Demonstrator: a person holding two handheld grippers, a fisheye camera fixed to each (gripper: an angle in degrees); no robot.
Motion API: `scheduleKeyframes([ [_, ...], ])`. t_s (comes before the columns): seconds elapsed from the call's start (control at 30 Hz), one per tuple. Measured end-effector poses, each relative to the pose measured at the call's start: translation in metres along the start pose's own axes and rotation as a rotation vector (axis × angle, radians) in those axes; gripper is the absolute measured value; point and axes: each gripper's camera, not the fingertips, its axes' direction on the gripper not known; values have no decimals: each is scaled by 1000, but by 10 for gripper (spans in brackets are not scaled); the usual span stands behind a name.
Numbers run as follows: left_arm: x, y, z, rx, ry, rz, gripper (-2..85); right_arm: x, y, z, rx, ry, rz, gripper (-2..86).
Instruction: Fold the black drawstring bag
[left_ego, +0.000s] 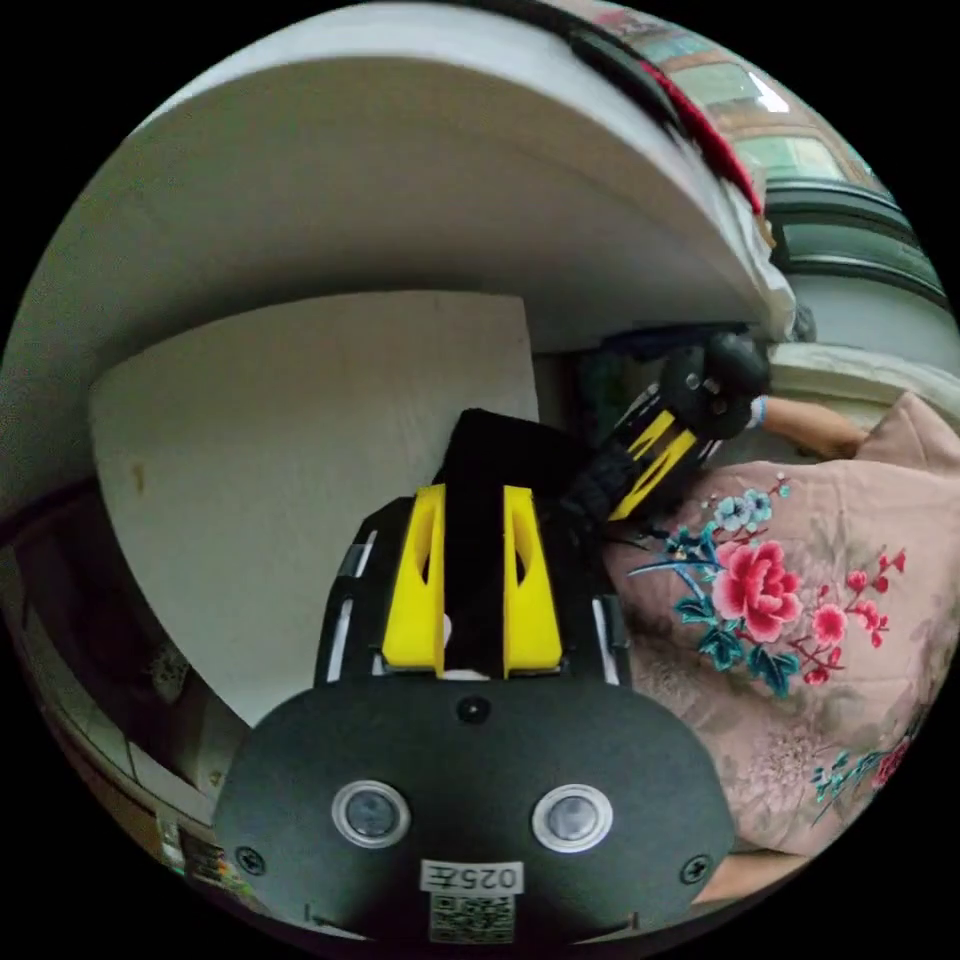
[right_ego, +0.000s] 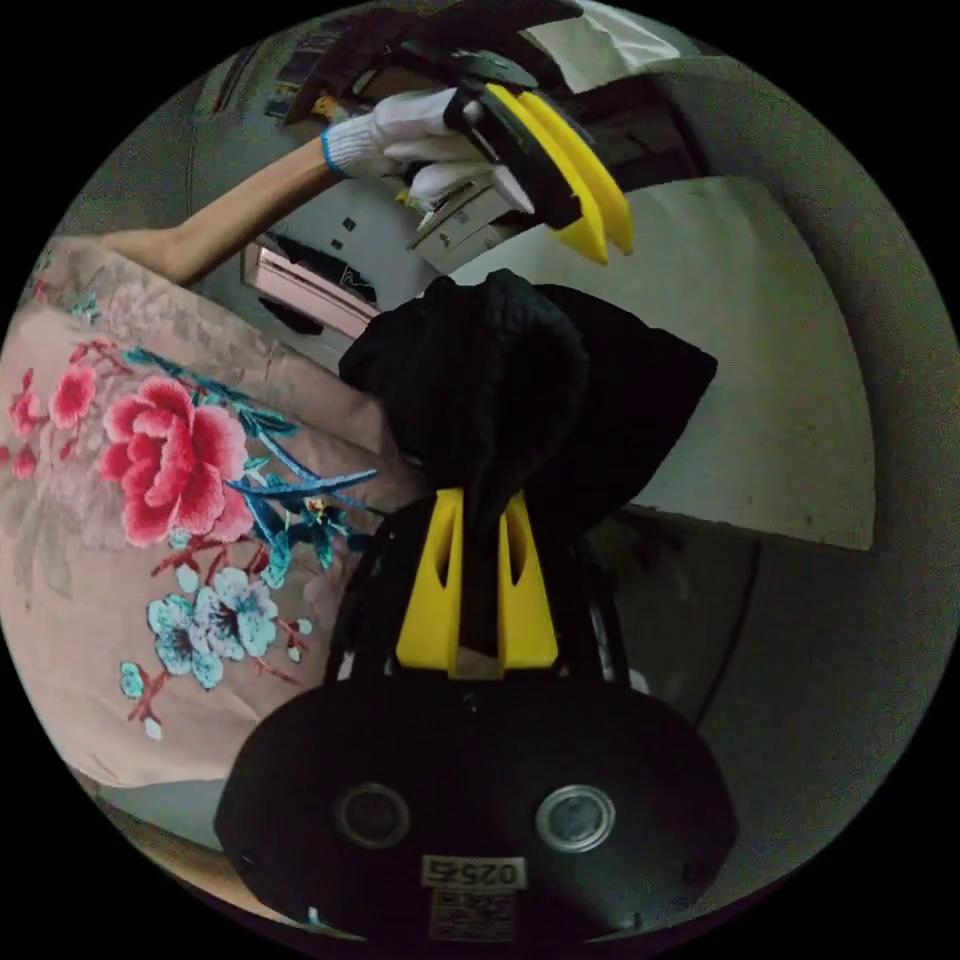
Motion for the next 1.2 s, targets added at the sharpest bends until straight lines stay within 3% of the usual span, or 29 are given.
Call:
scheduleKeyframes([
  [0.07, -4, -12, 16, -80, -67, 20, 53, 7, -10, -13, -7, -22, 44, 56],
  [0.17, -23, -16, 17, -93, 15, 18, 57, -5, -40, -28, -84, 121, -37, 57],
  [0.3, -60, 6, -36, 178, 188, -95, 62, 42, -62, -31, -112, 17, 121, 54],
  [0.4, -52, 16, -65, 257, 240, -15, 64, 80, -48, -40, -13, -162, 290, 53],
  [0.57, -4, -18, -24, -10, -84, 101, 78, 74, -36, -45, 84, -99, 312, 54],
  [0.63, 2, -35, -3, -28, -144, 103, 76, 68, -35, -44, 73, -52, 313, 58],
  [0.87, 5, -56, 15, -57, -69, 139, 60, 49, 8, -42, 119, -12, 409, 65],
  [1.03, -3, -50, 8, 0, -71, 90, 34, 75, 12, -56, 100, -218, 420, 63],
  [1.13, -14, -47, 8, 27, -51, 31, 30, 54, 30, -80, 154, -95, 467, 63],
  [1.2, -14, -45, 5, 48, -51, 10, 35, 20, 49, -93, 210, 65, 535, 109],
])
